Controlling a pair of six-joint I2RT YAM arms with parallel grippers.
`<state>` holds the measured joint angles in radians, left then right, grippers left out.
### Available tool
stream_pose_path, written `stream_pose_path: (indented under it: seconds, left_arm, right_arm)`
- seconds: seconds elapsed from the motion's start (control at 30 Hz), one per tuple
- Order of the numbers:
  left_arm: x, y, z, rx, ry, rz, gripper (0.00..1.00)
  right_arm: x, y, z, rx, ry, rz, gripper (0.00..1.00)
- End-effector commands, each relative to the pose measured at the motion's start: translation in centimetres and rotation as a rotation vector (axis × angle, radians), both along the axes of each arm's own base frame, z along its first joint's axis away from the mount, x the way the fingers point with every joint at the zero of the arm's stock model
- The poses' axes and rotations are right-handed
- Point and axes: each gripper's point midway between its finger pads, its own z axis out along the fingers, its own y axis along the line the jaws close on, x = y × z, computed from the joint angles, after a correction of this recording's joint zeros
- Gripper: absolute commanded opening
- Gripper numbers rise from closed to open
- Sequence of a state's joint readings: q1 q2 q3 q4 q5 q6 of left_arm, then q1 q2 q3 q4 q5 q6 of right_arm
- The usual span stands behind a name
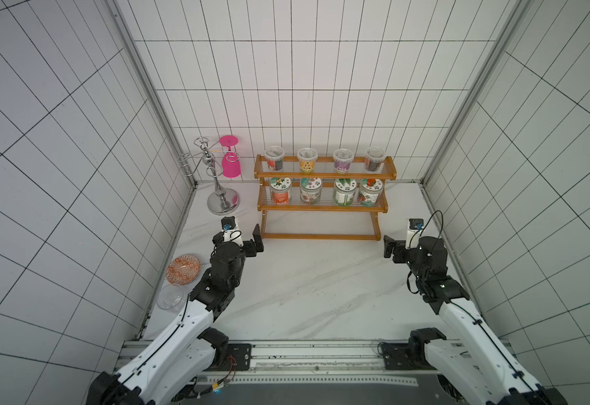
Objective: Place the seed container on the shelf
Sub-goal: Reset both arms
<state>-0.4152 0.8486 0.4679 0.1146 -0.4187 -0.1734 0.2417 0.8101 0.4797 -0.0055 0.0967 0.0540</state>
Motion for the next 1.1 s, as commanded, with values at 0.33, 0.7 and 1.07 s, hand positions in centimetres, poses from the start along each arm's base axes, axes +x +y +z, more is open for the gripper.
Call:
stream_pose_path:
  seconds: [0.33,0.7,1.07]
  left_arm:
    - [4.1,7.2,-6.3,0.085,-0.002,0.237,0.99]
    - [7.2,9.4,-9.5,0.049,-0.007,0.195,0.99]
    - [9.1,9.8,-11.3,0.024,0.094,0.173,0.99]
  right_arm:
    - [3.5,-2.6,-4.5,-0.114,-0.115,-0.105,0.99]
    - [7.1,-4.3,-6.5,-0.108,-0.147,-0.116,0.99]
    - [9.5,-6.6,-8.7,0.002,-0.051,-0.15,0.99]
